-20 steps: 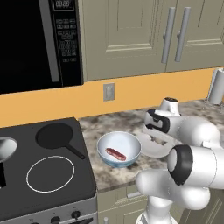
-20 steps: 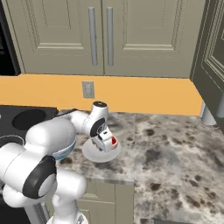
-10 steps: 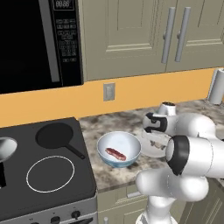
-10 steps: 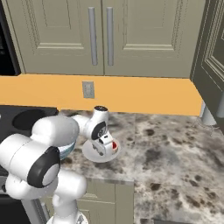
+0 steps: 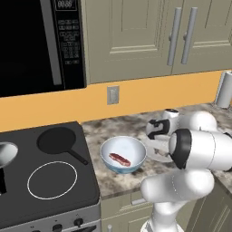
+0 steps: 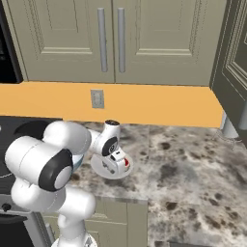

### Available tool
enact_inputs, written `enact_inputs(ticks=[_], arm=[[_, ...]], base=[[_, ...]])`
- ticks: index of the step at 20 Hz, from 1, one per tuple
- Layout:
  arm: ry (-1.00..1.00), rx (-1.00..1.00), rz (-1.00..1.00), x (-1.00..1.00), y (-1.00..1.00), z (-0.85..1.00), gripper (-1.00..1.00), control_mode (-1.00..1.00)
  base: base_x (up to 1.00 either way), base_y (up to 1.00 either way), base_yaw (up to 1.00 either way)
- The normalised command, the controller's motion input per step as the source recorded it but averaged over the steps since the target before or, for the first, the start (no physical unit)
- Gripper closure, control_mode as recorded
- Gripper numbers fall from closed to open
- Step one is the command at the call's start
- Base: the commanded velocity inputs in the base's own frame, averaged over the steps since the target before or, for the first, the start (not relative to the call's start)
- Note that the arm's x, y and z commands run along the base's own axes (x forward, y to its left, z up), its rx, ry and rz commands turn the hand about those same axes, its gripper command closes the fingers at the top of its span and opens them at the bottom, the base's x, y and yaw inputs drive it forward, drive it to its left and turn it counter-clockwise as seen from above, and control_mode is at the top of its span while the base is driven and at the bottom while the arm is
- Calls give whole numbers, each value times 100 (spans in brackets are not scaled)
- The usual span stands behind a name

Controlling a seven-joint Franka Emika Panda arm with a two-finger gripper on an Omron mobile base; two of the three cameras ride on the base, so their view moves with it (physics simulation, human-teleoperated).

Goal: Place one of the steaks on the plate and the other in the bowl. Then place the bowl in the fridge.

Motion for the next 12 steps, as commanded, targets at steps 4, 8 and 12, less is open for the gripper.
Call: enact_inputs(ticks=[4,8,12], arm=[[3,1,9,30,0,-21,100,-100],[0,0,3,3,2,-8,-100,-100],[-12,0,0,-15,0,1,-100,-100]], base=[[0,0,0],[0,0,0],[0,0,0]])
